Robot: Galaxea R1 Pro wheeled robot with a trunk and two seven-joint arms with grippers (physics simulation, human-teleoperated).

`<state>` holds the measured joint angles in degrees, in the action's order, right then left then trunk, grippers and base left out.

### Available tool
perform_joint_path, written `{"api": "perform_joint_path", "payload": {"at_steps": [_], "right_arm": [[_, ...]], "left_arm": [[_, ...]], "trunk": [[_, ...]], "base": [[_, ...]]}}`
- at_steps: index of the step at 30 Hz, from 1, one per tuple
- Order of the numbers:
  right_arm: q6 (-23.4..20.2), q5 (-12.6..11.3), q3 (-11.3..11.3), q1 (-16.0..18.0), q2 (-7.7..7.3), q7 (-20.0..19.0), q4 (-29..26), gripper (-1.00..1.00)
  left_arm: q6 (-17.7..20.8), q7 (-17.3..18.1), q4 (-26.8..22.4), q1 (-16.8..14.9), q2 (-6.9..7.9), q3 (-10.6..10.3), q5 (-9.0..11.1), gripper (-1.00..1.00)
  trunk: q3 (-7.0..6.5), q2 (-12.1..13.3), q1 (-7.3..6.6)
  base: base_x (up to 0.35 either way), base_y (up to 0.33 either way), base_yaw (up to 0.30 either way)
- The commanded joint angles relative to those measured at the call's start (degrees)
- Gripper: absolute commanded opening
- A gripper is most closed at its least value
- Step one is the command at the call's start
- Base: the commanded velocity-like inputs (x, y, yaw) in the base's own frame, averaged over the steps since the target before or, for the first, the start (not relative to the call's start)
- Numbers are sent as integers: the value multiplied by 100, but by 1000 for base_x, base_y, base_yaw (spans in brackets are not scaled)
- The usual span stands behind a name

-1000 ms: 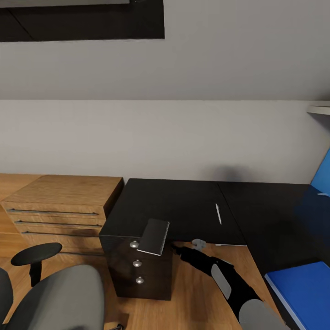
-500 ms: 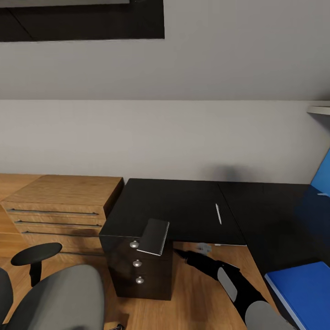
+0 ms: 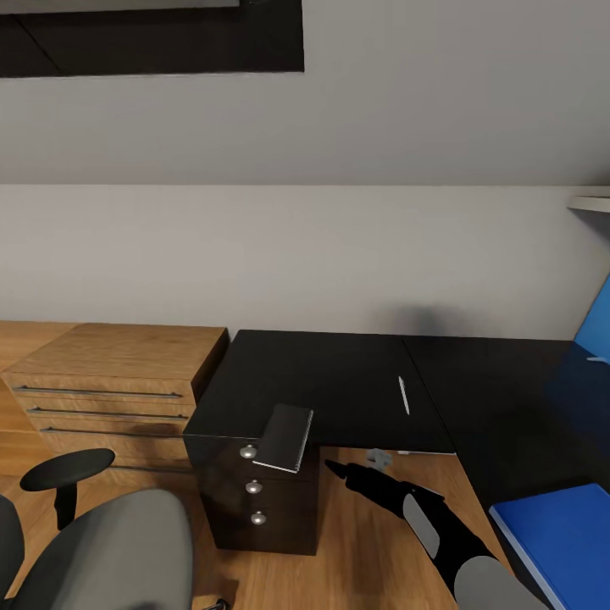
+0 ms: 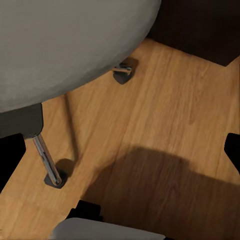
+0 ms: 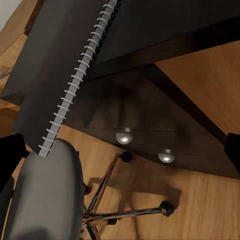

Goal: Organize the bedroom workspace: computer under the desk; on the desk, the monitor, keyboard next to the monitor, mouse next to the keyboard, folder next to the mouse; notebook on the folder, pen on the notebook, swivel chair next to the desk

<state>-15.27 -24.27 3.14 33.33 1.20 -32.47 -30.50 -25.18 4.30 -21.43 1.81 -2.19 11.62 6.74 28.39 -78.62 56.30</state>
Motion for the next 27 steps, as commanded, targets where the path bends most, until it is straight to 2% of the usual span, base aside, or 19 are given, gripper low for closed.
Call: {"api": "perform_joint_path", "payload": {"at_steps": [1, 11, 12, 13, 15, 18, 20, 27], "right_arm": [[-46, -60, 11, 1, -3, 3, -6, 100], [-47, -60, -5, 6, -44, 3, -16, 100], [-52, -63, -10, 6, -86, 0, -17, 100], [-52, -64, -11, 5, -94, -6, -17, 100], [-59, -65, -14, 6, -115, -124, -17, 100], [-62, -60, -15, 6, -124, -356, -17, 100], [-63, -56, -15, 5, -126, -438, -16, 100], [-71, -52, -16, 6, -129, -515, -10, 100]], "left_arm": [[7, 45, 23, 3, 22, 15, 57, 100], [-25, 54, 1133, 3, 245, 7, 47, 100], [-171, 54, 1419, 3, 323, 7, 47, 100], [-254, 54, 1502, 3, 350, 7, 47, 100], [-743, 58, 1804, 3, 471, 7, 37, 100], [-1186, 61, 1953, 17, 601, 7, -9, 100], [-1308, 60, 1990, 64, 642, 7, -22, 100], [-1448, 54, 2024, 265, 727, 7, -31, 100]], "trunk": [[5, -3, 0], [5, -3, 0], [5, -3, 0], [5, -3, 0], [5, -3, 0], [5, -3, 0], [5, -3, 0], [5, -3, 0]], "base": [[0, 0, 0], [0, 0, 0], [0, 0, 0], [0, 0, 0], [0, 0, 0], [0, 0, 0], [0, 0, 0], [0, 0, 0]]}}
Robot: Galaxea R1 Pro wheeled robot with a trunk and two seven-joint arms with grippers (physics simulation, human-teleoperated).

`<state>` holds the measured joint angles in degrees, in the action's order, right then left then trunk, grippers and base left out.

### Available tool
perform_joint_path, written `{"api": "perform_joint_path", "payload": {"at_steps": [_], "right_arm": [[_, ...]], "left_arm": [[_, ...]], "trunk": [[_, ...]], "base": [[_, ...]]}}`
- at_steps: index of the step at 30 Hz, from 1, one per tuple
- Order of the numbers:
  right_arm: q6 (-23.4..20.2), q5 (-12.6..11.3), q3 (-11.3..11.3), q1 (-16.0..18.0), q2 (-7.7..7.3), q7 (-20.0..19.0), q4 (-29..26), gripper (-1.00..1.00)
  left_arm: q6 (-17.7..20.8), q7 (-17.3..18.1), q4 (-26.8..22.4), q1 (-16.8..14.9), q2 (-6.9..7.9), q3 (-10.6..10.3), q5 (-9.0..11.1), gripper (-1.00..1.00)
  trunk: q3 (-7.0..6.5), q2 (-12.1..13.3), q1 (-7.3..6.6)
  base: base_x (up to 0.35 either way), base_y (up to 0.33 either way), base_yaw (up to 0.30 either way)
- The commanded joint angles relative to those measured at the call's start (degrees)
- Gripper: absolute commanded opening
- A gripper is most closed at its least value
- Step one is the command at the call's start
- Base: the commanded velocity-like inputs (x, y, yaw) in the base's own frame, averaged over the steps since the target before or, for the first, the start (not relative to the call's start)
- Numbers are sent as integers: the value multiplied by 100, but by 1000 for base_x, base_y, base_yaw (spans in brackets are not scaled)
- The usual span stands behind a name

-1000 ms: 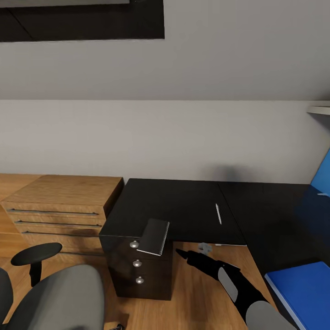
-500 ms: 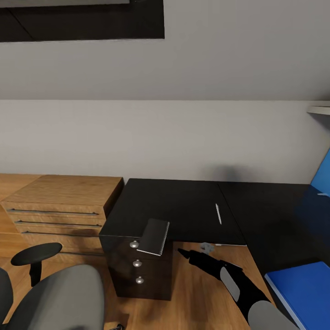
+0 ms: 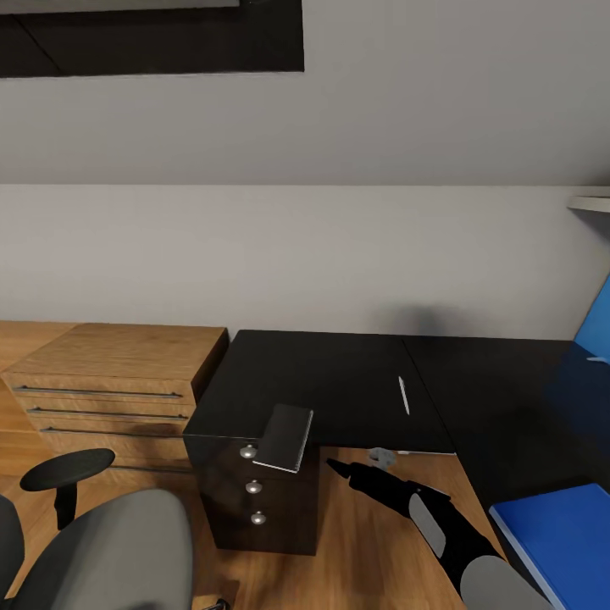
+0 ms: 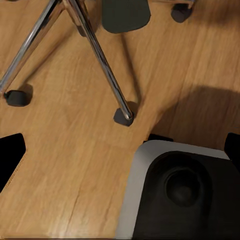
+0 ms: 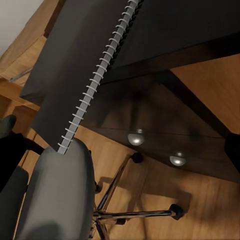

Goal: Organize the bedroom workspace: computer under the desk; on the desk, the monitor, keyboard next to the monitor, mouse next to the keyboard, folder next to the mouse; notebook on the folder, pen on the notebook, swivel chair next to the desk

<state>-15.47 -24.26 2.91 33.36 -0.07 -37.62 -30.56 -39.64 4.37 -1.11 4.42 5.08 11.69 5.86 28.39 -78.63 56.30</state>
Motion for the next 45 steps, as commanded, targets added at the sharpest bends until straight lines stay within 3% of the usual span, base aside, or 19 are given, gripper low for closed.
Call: {"api": "perform_joint_path", "payload": {"at_steps": [1, 8, 35, 45], "right_arm": [[-51, -56, 8, 1, -1, -2, -3, 100], [-59, -57, -1, 0, -1, -5, -3, 100], [-100, -82, -18, 1, 9, -3, 5, 100], [-769, -212, -9, 0, 41, 5, 13, 100]], "left_arm": [[-11, 46, -10, 51, 29, 0, 56, 100], [-37, 48, -6, 188, 89, 6, 56, 100], [-43, 68, -6, 211, 107, 8, 56, 100], [-36, 61, -12, 211, 107, 8, 56, 100]], "trunk": [[5, -3, 0], [5, -3, 0], [5, -3, 0], [5, -3, 0]], "base": [[0, 0, 0], [0, 0, 0], [35, 0, 0], [52, 0, 0]]}}
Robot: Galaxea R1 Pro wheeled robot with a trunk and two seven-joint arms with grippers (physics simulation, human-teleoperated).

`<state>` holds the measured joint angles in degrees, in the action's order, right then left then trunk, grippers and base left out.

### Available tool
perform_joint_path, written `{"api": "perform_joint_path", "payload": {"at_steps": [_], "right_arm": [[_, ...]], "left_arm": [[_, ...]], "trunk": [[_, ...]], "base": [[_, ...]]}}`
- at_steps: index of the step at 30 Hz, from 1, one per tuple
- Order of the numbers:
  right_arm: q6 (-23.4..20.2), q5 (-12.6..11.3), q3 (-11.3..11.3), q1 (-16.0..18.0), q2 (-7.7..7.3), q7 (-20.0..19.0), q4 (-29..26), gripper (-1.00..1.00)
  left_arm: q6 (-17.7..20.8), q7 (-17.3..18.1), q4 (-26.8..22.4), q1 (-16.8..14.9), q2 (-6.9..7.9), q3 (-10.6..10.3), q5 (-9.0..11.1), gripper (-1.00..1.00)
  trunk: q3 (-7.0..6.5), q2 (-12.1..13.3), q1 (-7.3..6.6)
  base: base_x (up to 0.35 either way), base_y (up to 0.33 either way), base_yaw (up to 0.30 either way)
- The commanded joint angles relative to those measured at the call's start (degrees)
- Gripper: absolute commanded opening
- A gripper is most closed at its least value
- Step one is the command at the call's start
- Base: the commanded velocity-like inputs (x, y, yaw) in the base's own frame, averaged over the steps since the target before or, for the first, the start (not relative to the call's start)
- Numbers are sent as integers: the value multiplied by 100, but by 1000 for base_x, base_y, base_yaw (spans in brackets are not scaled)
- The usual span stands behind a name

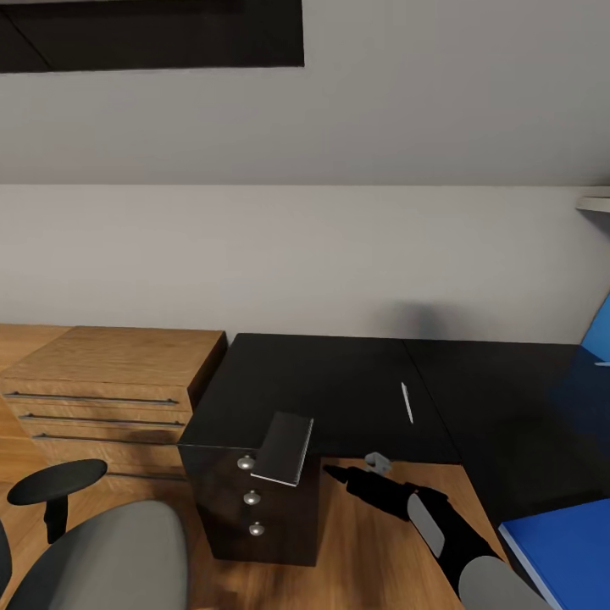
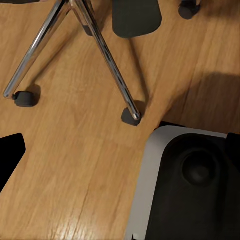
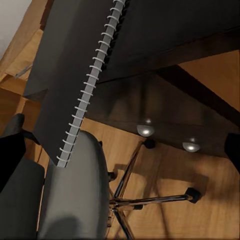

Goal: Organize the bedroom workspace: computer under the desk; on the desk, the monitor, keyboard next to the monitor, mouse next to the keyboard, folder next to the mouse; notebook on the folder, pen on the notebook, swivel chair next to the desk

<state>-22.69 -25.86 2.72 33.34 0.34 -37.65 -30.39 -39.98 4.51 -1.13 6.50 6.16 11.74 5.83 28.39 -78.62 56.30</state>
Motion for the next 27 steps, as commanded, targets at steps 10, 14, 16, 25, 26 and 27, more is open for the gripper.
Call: {"api": "perform_joint_path", "payload": {"at_steps": [10, 14, 16, 25, 26, 27], "right_arm": [[-509, -324, -1, 3, 1, -89, -23, 100], [-522, -594, -9, 5, -16, -219, -27, 100], [-519, -718, -14, 6, -22, -256, -22, 100], [-518, -821, -17, 5, -23, -280, -20, 100], [-514, -824, -21, 5, -27, -283, -19, 100], [-513, -830, -22, 6, -29, -284, -19, 100]], "left_arm": [[-1, 42, -7, 1, 0, 4, 59, 100], [-1, 41, -6, 1, 0, 4, 59, 100], [-1, 41, -8, 1, 0, 4, 59, 100], [7, 41, -5, 1, 0, 4, 59, 100], [7, 41, -7, 1, 0, 4, 59, 100], [6, 41, -8, 1, 0, 4, 59, 100]], "trunk": [[5, -3, 0], [5, -3, 0], [9, -3, 0], [44, -3, 0], [48, -3, 0], [52, -3, 0]], "base": [[2, 0, 0], [0, 0, 18], [0, 0, 136], [0, 0, 222], [0, 0, 239], [0, 0, 223]]}}
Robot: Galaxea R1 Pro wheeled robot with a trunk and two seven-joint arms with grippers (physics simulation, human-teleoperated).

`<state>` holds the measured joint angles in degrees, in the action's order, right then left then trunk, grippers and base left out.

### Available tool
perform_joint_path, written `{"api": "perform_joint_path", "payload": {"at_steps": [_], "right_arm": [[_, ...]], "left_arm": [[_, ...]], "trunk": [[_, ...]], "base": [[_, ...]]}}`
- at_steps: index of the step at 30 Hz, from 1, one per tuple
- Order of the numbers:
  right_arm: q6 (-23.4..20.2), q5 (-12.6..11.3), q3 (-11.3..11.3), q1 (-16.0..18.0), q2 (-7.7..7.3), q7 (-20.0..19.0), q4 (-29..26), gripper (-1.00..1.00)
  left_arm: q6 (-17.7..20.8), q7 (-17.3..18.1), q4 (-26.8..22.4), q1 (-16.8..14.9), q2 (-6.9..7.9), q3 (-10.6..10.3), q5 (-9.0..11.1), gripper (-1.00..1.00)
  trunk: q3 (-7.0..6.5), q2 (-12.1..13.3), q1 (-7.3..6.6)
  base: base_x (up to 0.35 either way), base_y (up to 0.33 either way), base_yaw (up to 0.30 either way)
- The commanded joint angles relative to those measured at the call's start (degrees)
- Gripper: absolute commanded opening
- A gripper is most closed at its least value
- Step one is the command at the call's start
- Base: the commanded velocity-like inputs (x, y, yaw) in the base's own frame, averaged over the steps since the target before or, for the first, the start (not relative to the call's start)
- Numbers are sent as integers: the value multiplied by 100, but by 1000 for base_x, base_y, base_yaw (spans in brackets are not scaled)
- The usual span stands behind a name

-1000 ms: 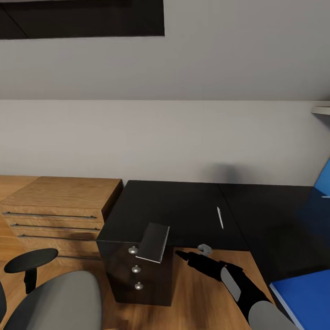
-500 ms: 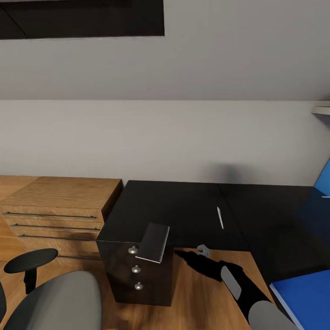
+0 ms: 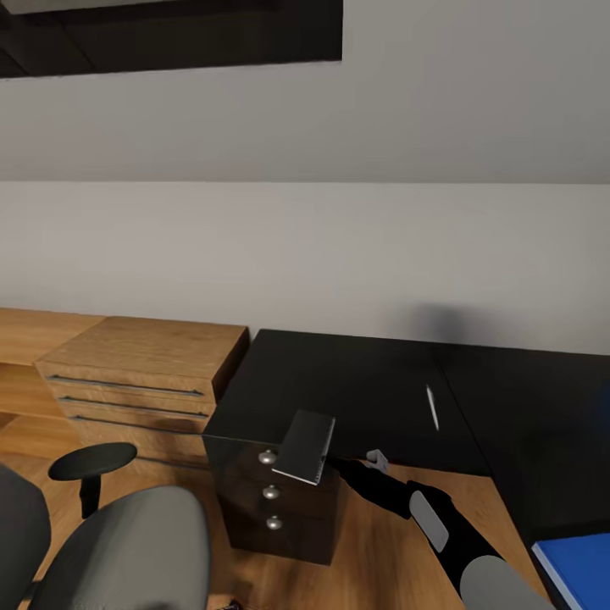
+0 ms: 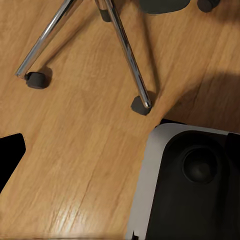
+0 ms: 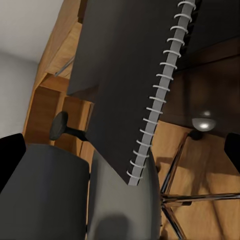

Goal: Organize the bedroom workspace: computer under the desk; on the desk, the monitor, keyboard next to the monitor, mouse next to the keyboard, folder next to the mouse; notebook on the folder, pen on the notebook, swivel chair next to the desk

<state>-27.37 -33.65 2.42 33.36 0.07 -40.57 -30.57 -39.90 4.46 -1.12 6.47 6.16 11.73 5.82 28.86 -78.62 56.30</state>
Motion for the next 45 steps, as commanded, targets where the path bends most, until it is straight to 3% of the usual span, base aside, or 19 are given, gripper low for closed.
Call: {"api": "perform_joint_path", "payload": {"at_steps": [1, 18, 26, 35, 45], "right_arm": [[-41, -61, -1, 3, -5, 5, -2, 100], [-48, -84, -146, 3, -20, -4, 1, 100], [-59, -85, -562, 4, -140, -4, 6, 100], [-66, -90, -625, 1, -166, -4, 7, 100], [-68, -97, -626, 3, -165, -4, 7, 100]], "left_arm": [[-1, 47, -10, 5, -1, 4, 59, 100], [-2, 47, -11, 6, 5, 4, 64, 100], [-9, 31, -13, 4, 8, 21, 76, 100], [-4, 25, -12, 4, 6, 22, 77, 100], [0, 21, -13, 4, 2, 22, 79, 100]], "trunk": [[7, -3, 0], [51, -3, 0], [75, -43, 22], [237, -404, 220], [237, -404, 220]], "base": [[0, 0, 155], [0, 0, 81], [0, 0, 20], [0, 0, 1], [0, 0, 0]]}}
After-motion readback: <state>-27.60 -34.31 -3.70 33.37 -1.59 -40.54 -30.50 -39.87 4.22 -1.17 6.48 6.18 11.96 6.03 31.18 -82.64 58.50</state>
